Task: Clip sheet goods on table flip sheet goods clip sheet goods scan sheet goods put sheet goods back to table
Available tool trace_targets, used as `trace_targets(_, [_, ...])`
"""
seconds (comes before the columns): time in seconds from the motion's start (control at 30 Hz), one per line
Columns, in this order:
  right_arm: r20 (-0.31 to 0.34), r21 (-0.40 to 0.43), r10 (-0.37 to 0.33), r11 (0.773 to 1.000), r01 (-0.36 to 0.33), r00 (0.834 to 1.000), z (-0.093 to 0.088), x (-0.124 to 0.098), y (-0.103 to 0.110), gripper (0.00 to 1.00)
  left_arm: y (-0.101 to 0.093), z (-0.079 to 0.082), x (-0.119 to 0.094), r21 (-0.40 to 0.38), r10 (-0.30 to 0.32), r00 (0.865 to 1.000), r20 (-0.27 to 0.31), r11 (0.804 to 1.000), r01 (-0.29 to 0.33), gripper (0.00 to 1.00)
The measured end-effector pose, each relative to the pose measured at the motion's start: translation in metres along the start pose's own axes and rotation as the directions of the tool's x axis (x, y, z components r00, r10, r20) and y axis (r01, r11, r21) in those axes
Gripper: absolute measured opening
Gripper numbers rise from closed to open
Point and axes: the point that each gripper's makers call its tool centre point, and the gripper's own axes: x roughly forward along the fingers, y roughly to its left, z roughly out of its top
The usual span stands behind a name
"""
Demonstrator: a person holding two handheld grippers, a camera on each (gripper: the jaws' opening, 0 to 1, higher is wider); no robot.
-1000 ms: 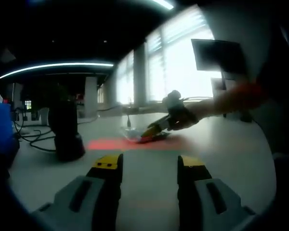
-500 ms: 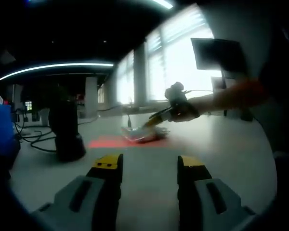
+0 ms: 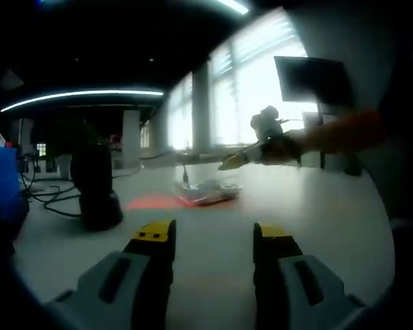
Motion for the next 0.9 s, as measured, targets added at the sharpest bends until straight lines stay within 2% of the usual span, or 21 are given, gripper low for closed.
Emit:
trace_targets(0.13, [0.026, -0.018, 0.008, 1.000, -0.008, 1.000, 0.010, -0.017, 0.010, 0.79, 0.000, 0.000, 0.000, 0.002, -0.002, 1.000, 0.001, 1.000, 0.002, 0.38])
trace_targets(0.23, [0.040, -0.026, 0.005, 1.000, -0.004, 0.999, 0.015, -0.027, 0.014, 0.77, -0.003, 0.005, -0.002, -0.012, -0.017, 1.000, 0.024, 1.000, 0.017, 0.37])
trace_targets(0.4, [0.089, -0.020, 0.005, 1.000, -0.003, 0.996, 0.026, -0.051, 0.021, 0.77, -0.004, 0.004, -0.001, 0.003, -0.018, 1.000, 0.014, 1.000, 0.018, 0.37])
trace_targets(0.63, [0.142, -0.011, -0.009, 1.000, 0.011, 0.990, 0.017, -0.105, 0.035, 0.76, -0.002, 0.003, -0.001, 0.002, 0.003, 1.000, 0.007, 1.000, -0.003, 0.37])
trace_targets(0.77, [0.189, 0.028, -0.047, 0.999, 0.043, 0.981, 0.016, -0.136, 0.040, 0.75, -0.008, 0.003, -0.001, 0.031, -0.010, 1.000, -0.001, 0.999, 0.011, 0.37])
trace_targets(0.9, [0.212, 0.034, -0.084, 0.996, 0.079, 0.974, 0.017, -0.159, 0.041, 0.75, -0.008, 0.002, -0.001, 0.037, -0.014, 1.000, -0.007, 0.999, 0.014, 0.37])
